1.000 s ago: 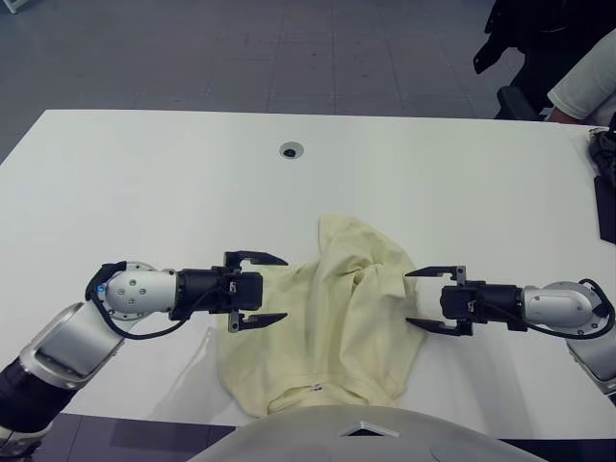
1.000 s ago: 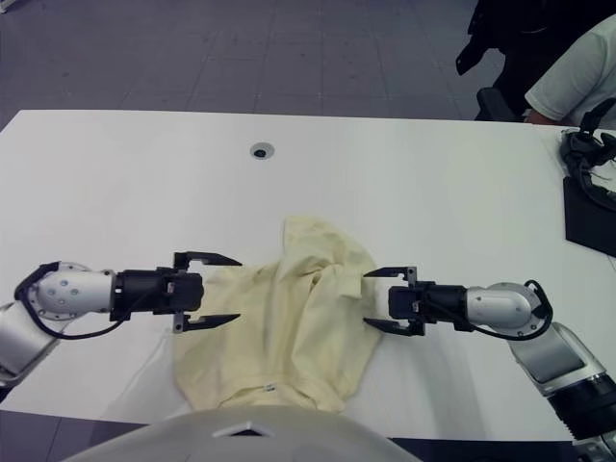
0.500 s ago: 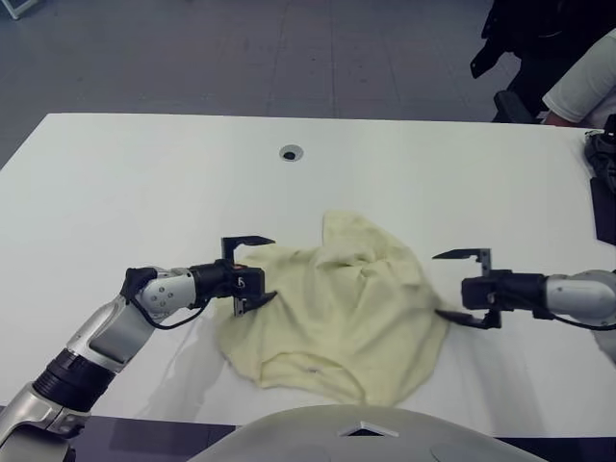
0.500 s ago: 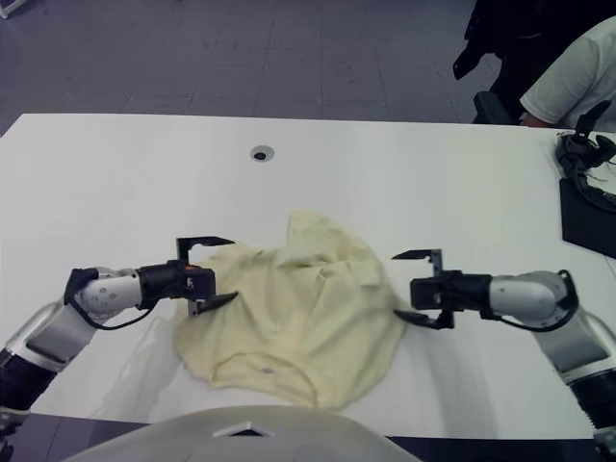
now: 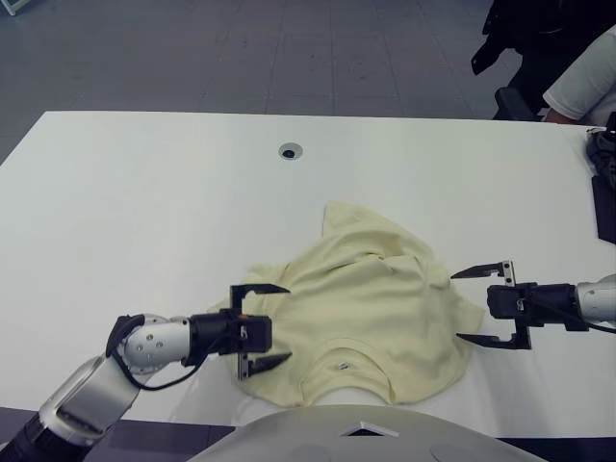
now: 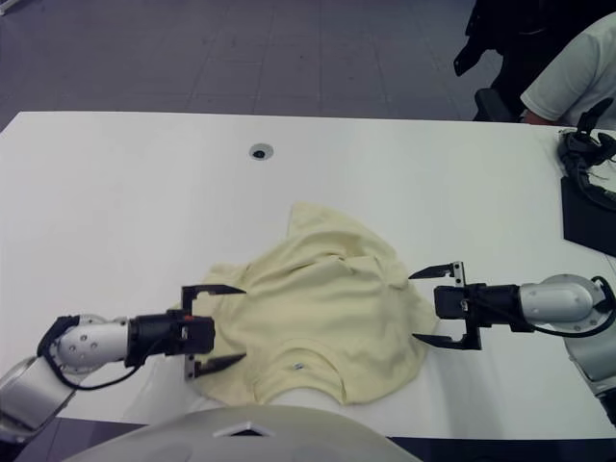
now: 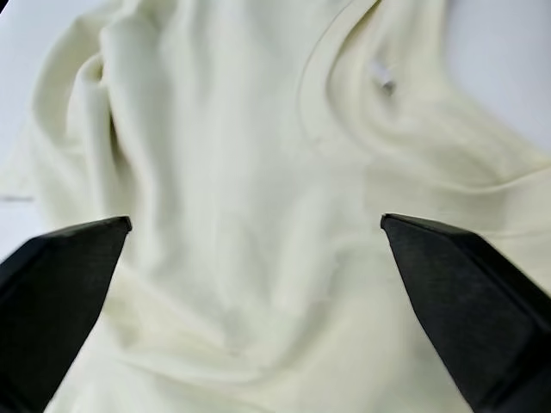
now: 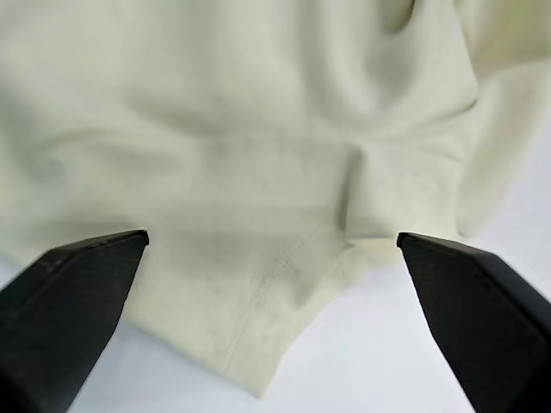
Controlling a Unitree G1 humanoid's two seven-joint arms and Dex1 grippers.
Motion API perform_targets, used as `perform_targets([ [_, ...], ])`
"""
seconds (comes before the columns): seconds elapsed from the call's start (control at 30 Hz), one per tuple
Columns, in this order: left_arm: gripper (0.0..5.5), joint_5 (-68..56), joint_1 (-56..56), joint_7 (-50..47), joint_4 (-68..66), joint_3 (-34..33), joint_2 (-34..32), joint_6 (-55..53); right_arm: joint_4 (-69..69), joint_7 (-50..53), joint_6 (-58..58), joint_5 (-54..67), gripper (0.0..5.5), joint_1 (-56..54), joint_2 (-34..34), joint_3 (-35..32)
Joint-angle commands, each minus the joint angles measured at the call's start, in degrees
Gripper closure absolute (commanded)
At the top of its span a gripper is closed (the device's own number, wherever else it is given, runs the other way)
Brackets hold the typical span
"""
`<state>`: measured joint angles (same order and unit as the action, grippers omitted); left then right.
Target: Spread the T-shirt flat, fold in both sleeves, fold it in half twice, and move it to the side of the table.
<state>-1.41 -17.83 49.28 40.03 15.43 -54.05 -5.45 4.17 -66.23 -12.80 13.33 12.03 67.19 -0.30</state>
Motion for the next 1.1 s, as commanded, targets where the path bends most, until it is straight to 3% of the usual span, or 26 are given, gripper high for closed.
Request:
perform_targets([
  [0.03,0.10,2.2,-3.3,2.8,1.9,-2.9,-5.1,-0.2,0.0,-1.8,1.4,1.1,0.12,-1.1,0.9,-3.3],
  [0.2,0.10,0.6,7.4,2.1,-3.7,-4.2,-0.5,-0.7,-1.2,-1.3,1.4,-0.8,0.12,-6.0,-1.0,-3.1],
  [0.3,0.10,0.0,25.1,-3.4,-12.5,-1.9,12.1,-4.4,-2.9,2.6,0.6,-3.6,0.12,-13.6,-6.7,-0.1],
  [0.4,0.10,6.2,41.3,-10.4,-29.2,2.7,24.6,-2.6,-4.3,5.0,-1.1,-7.8,0.12,-17.9,-11.4,3.9],
  [0.6,0.10,22.8,60.3,-22.6,-63.9,13.1,35.0,10.2,-5.4,4.9,-3.6,-12.4,0.12,-18.4,-13.2,7.7],
  [0.9,0.10,31.0,66.0,-29.2,-91.2,20.7,43.7,21.3,-8.0,8.5,-8.2,-22.3,0.12,-17.7,-12.8,11.2],
  [1.1,0.10,36.6,64.4,-30.3,-97.3,25.0,41.7,29.3,-5.1,7.9,-8.7,-21.4,0.12,-15.0,-12.9,12.9],
])
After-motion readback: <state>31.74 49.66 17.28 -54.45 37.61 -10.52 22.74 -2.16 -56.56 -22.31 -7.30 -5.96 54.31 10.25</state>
